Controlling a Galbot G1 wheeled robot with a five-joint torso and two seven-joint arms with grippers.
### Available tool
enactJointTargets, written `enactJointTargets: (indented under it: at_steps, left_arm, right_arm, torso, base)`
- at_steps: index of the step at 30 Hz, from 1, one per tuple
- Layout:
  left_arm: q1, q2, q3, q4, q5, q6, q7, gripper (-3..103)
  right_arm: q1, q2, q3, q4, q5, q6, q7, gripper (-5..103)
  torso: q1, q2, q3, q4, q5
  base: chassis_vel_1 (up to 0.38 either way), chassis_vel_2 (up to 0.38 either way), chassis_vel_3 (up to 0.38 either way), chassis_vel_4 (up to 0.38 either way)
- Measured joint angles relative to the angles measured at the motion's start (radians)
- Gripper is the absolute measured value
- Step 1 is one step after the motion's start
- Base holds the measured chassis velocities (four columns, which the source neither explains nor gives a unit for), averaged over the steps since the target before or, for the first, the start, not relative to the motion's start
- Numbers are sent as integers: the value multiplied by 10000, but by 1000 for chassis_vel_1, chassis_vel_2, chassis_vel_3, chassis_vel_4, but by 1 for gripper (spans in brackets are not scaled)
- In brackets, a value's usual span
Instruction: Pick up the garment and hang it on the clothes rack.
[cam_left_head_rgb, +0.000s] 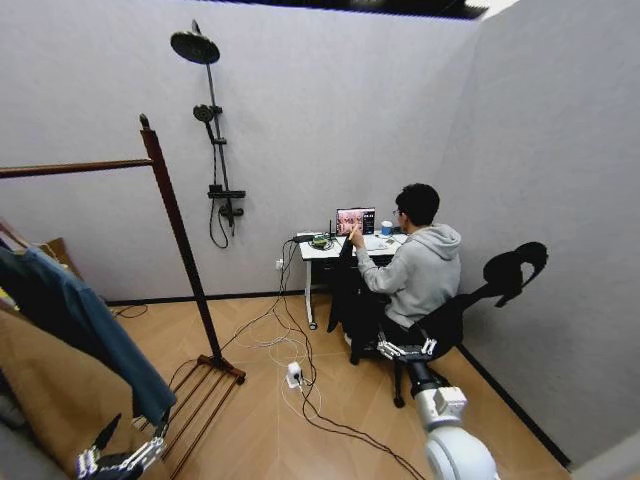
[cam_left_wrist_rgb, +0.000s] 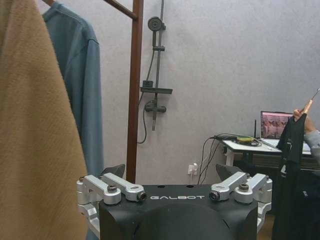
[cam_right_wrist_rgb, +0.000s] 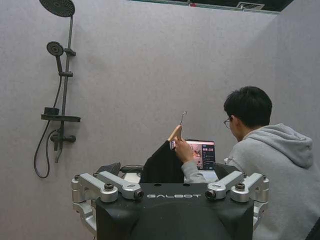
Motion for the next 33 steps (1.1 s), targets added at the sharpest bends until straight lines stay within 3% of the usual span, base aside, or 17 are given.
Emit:
enactJointTargets:
  at_steps: [17,33]
  left_arm:
    - [0,0,0,-1,0,0,0,100]
    - [0,0,0,0,0,0,-1,100]
  right_arm:
    - [-144,85,-140,96,-156,67,-30,100]
    - [-166,129,-233,-28,-249,229,-35,100]
  torso:
    - [3,-2,2,-2,1]
    - [-2,2,-1,-1,-1]
  base:
    - [85,-66,-67,83]
    - [240,-235,-234,230]
